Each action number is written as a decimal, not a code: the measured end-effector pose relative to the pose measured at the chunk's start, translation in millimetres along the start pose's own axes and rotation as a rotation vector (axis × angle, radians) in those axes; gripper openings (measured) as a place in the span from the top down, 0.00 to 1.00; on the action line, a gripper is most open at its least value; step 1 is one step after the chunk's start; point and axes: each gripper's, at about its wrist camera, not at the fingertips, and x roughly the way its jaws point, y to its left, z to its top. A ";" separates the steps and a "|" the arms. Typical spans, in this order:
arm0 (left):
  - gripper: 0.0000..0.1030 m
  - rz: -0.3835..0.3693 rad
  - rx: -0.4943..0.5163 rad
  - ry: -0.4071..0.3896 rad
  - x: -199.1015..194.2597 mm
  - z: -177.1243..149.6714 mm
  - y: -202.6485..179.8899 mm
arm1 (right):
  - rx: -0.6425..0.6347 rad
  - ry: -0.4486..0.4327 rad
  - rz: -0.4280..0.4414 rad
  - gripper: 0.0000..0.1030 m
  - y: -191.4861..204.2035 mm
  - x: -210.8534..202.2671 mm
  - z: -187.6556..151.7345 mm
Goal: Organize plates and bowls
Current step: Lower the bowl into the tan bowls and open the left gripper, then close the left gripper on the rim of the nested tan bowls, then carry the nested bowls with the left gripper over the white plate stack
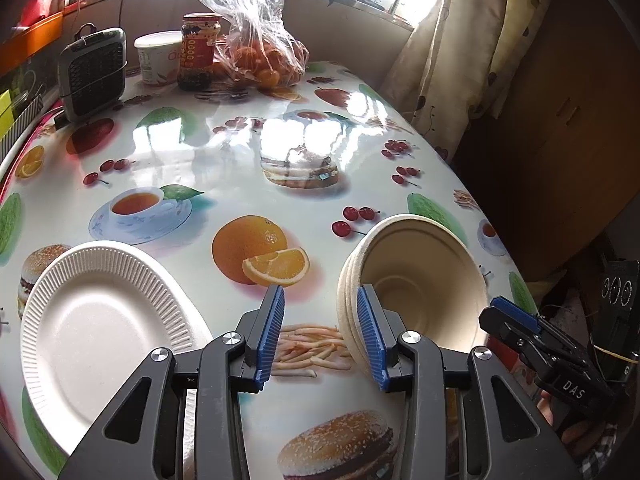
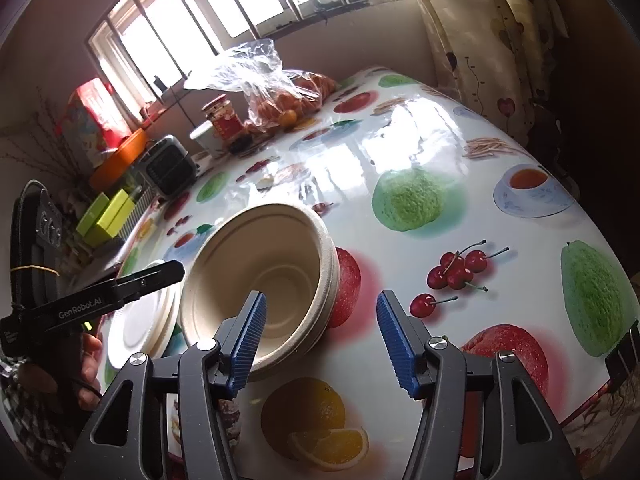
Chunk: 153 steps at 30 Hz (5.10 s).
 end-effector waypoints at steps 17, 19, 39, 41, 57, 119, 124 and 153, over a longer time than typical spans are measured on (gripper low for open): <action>0.62 -0.039 -0.020 0.004 4.3 -12.4 -9.9 | -0.048 0.024 0.042 0.43 5.0 12.9 5.7; 0.62 -0.035 -0.021 0.004 4.8 -12.8 -9.6 | -0.049 0.025 0.039 0.43 5.1 13.0 5.7; 0.62 -0.080 -0.078 0.029 14.3 -16.3 -6.1 | -0.036 0.038 0.048 0.58 0.9 21.3 2.9; 0.62 -0.080 -0.080 0.029 14.7 -16.0 -6.1 | -0.038 0.038 0.047 0.62 1.9 21.1 2.2; 0.82 -0.091 -0.092 0.043 19.9 -15.7 -4.9 | -0.041 0.036 0.041 0.70 4.6 21.2 2.0; 0.82 0.046 -0.135 -0.050 -41.8 -16.3 20.6 | -0.126 0.035 0.121 0.82 65.7 19.1 23.2; 0.82 0.068 -0.154 -0.067 -51.4 -18.0 29.9 | -0.149 0.041 0.144 0.82 79.5 22.5 23.4; 0.82 0.163 -0.241 -0.119 -84.5 -31.3 66.4 | -0.240 0.088 0.235 0.82 129.9 44.6 23.7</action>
